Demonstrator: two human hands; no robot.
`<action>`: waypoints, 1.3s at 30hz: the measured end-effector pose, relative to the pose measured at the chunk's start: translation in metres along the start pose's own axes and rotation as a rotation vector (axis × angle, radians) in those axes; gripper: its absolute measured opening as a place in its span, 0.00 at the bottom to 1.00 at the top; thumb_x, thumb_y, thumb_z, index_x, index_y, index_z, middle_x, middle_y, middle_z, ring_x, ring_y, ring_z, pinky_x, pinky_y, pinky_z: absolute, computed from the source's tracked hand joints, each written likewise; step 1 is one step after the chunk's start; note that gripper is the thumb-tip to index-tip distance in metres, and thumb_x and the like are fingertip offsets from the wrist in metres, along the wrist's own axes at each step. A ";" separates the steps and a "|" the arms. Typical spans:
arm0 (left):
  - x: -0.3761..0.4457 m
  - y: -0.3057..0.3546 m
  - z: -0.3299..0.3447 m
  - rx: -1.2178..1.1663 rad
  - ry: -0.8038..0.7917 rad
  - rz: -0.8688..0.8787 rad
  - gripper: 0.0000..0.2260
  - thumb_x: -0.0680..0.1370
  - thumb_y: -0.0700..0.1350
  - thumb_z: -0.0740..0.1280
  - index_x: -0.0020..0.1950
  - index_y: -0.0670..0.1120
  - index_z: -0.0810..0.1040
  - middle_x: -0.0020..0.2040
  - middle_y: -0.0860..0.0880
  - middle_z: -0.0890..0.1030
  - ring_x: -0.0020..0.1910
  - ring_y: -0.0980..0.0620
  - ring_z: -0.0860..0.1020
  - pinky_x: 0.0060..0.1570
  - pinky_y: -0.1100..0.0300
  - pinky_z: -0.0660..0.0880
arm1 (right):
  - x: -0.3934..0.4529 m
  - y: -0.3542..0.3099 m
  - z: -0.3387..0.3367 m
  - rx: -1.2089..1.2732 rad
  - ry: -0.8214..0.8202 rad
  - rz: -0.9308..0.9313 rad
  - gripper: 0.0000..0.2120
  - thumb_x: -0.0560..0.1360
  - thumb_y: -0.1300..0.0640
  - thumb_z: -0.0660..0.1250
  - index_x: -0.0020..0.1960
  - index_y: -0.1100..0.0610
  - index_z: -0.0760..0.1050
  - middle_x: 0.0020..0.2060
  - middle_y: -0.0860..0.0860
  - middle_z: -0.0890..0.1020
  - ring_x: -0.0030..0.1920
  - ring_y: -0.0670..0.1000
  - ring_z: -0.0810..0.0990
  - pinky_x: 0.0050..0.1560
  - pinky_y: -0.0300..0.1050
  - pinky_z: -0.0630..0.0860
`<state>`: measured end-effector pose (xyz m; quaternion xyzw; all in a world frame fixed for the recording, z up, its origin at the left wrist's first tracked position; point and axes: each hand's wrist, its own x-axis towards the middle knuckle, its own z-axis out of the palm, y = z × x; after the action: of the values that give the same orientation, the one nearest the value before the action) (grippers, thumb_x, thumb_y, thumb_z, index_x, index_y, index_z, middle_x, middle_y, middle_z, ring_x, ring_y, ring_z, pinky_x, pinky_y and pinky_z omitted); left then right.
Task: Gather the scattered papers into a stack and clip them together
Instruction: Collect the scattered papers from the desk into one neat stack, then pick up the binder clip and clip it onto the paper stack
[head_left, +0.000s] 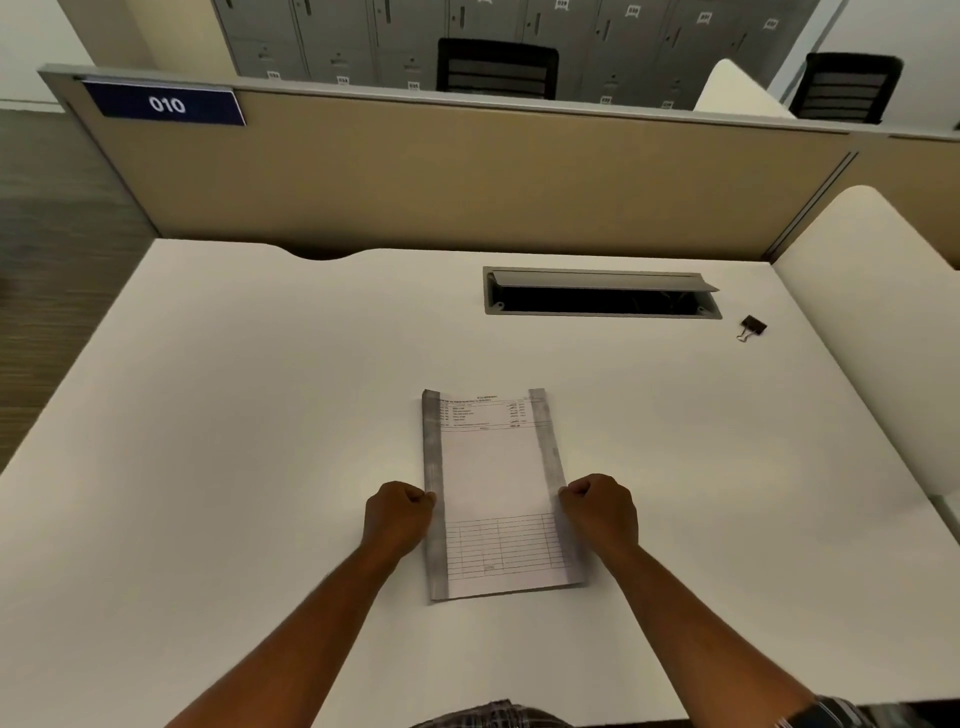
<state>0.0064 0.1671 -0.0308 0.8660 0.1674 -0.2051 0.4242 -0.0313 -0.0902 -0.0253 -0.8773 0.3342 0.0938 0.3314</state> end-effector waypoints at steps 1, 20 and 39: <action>0.001 -0.001 -0.001 0.008 -0.009 -0.001 0.15 0.78 0.48 0.68 0.37 0.38 0.82 0.35 0.45 0.83 0.36 0.51 0.80 0.38 0.62 0.74 | 0.000 0.000 0.001 0.007 -0.003 0.004 0.08 0.76 0.52 0.69 0.38 0.51 0.81 0.36 0.45 0.83 0.38 0.46 0.81 0.42 0.42 0.77; 0.009 0.064 0.063 0.303 0.240 0.326 0.23 0.76 0.49 0.70 0.69 0.44 0.72 0.65 0.43 0.74 0.63 0.42 0.72 0.61 0.47 0.73 | 0.084 0.032 -0.045 -0.006 -0.189 -0.206 0.11 0.74 0.48 0.70 0.54 0.51 0.80 0.51 0.44 0.82 0.52 0.47 0.80 0.54 0.42 0.76; 0.071 0.194 0.244 0.649 0.032 0.590 0.36 0.80 0.60 0.57 0.80 0.45 0.44 0.81 0.47 0.41 0.79 0.47 0.38 0.77 0.51 0.42 | 0.292 0.108 -0.176 -0.043 0.063 -0.302 0.20 0.75 0.51 0.73 0.66 0.49 0.76 0.66 0.51 0.73 0.66 0.55 0.73 0.65 0.51 0.74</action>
<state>0.1054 -0.1342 -0.0732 0.9683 -0.1537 -0.1035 0.1677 0.1103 -0.4167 -0.0595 -0.9271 0.2064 0.0225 0.3122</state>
